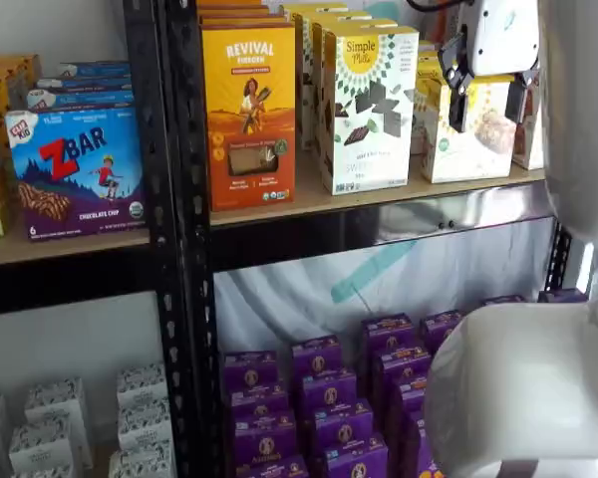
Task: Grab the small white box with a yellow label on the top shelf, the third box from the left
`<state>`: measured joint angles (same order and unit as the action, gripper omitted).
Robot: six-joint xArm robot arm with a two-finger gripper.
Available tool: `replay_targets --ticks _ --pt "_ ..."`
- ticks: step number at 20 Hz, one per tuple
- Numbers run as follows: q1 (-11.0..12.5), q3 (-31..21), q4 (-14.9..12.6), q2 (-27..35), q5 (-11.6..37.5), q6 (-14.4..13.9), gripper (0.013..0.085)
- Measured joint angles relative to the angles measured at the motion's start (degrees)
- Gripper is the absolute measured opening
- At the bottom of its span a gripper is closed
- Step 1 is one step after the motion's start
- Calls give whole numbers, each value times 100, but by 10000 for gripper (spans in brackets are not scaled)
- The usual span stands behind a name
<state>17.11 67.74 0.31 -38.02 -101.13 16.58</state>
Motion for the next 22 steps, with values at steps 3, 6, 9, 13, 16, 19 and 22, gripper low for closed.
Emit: replay_targets --ticks 3,6,9,13,16,19,22 --pt "51 5 33 12 -2 42 850" --pt "86 -28 32 -6 75 77 850" --pt "152 -41 65 1 250 130 850" --pt "233 71 95 156 419 202 850" --pt "260 123 91 236 505 227 850" --pt "315 226 121 377 585 277 850" --pt "351 312 146 492 646 310 850"
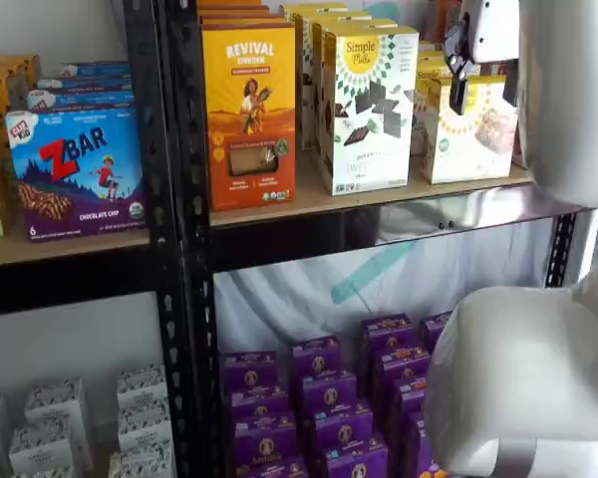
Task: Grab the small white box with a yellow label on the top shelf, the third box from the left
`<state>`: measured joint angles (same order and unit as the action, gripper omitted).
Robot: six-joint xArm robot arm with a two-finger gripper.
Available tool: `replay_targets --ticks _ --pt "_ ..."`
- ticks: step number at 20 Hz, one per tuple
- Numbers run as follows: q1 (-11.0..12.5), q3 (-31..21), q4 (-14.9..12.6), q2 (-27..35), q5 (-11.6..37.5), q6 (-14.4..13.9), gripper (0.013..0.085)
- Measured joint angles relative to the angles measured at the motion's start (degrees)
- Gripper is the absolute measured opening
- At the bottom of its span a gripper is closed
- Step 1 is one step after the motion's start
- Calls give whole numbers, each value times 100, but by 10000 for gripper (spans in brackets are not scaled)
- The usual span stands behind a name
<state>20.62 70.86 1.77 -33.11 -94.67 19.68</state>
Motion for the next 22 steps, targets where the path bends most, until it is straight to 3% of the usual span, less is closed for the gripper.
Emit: replay_targets --ticks 16,22 --pt "146 480 154 583 44 138 850" --pt "196 487 93 625 26 193 850"
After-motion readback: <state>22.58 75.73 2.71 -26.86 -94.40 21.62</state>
